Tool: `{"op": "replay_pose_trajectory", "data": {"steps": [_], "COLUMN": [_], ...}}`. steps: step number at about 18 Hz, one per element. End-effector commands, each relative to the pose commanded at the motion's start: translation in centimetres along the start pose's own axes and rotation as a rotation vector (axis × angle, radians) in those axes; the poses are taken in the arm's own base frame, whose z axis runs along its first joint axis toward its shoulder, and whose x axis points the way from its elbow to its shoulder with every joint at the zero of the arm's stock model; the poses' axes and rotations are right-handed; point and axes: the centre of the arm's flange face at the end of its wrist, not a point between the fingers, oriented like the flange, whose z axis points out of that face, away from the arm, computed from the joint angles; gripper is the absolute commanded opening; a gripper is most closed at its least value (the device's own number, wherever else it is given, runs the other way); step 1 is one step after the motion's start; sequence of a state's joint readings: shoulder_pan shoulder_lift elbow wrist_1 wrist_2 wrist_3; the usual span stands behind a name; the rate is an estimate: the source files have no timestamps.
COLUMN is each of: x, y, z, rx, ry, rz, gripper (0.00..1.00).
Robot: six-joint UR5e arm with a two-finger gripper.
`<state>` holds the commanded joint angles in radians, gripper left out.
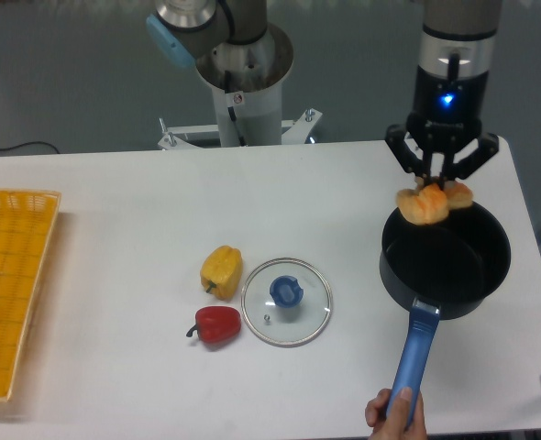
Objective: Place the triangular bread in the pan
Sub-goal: 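Lower the bread into the saucepan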
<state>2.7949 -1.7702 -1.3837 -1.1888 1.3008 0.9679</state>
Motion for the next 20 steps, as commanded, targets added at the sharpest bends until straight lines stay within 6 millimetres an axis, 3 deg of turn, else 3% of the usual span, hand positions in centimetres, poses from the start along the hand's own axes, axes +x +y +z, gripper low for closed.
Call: {"op": "replay_pose_trajectory", "data": {"steps": [14, 17, 19, 20], "x": [-0.7, -0.4, -0.3, -0.2], "y": [1.0, 1.4, 1.6, 1.6], "z": [3.6, 4.2, 4.5, 4.6], "rx": [-0.017, -0.027, -0.030, -0.032], "ry": [0.020, 0.029, 0.034, 0.035], "rz": [-0.006, -0.005, 0.003, 0.012], "gripper": [0.07, 0.16, 0.31, 0.32]}}
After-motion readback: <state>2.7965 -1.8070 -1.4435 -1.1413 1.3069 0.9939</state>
